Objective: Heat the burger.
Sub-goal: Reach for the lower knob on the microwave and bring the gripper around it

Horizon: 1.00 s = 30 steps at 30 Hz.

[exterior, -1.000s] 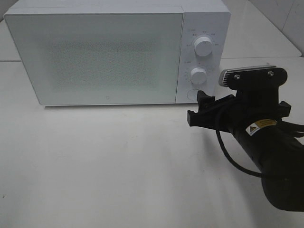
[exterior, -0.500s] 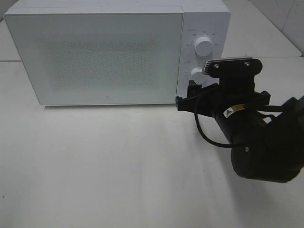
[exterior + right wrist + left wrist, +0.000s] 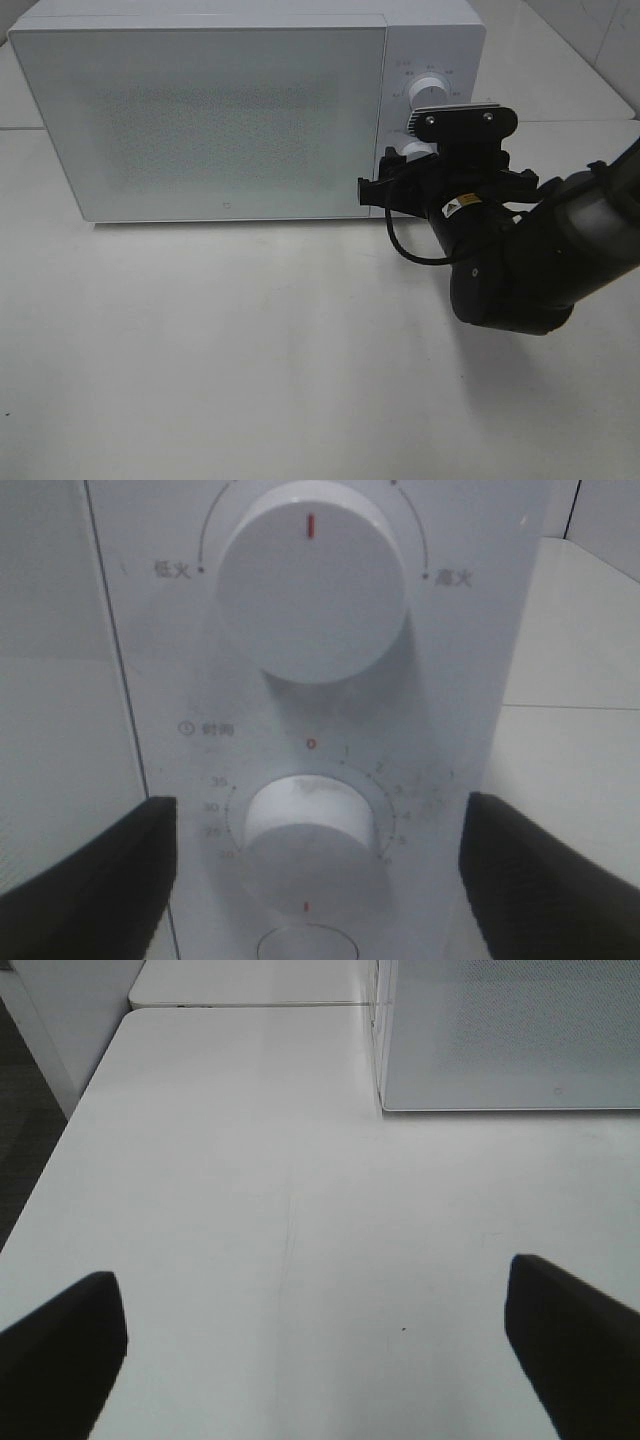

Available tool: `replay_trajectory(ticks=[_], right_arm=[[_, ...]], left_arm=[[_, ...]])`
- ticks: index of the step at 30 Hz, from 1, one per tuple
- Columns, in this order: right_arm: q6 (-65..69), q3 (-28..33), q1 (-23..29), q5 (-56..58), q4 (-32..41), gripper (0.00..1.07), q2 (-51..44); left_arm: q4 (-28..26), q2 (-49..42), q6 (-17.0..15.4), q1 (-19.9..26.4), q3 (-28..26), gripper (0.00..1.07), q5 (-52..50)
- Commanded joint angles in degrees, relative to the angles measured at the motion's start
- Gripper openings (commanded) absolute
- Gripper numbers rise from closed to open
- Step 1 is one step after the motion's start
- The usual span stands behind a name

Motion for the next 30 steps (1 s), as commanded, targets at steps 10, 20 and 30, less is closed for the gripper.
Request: replay_trajectory(ticks=[10, 20, 30], right_arm=[[0.11, -3.61, -0.46, 0.4, -0.8, 0.75, 2.86], [0.0, -3.61, -0.46, -2.18, 1.6, 0.56, 2.86], [-0.63, -3.61, -0.46, -4.81, 1.6, 0.14, 2.86]], left_arm=[[0.0, -1.43, -0.06, 0.06, 0.17, 0.98, -0.23], [0.0, -1.43, -0.06, 0.06, 0.17, 0.98, -0.23], [0.0, -1.43, -0.06, 0.06, 0.17, 0.98, -0.23]])
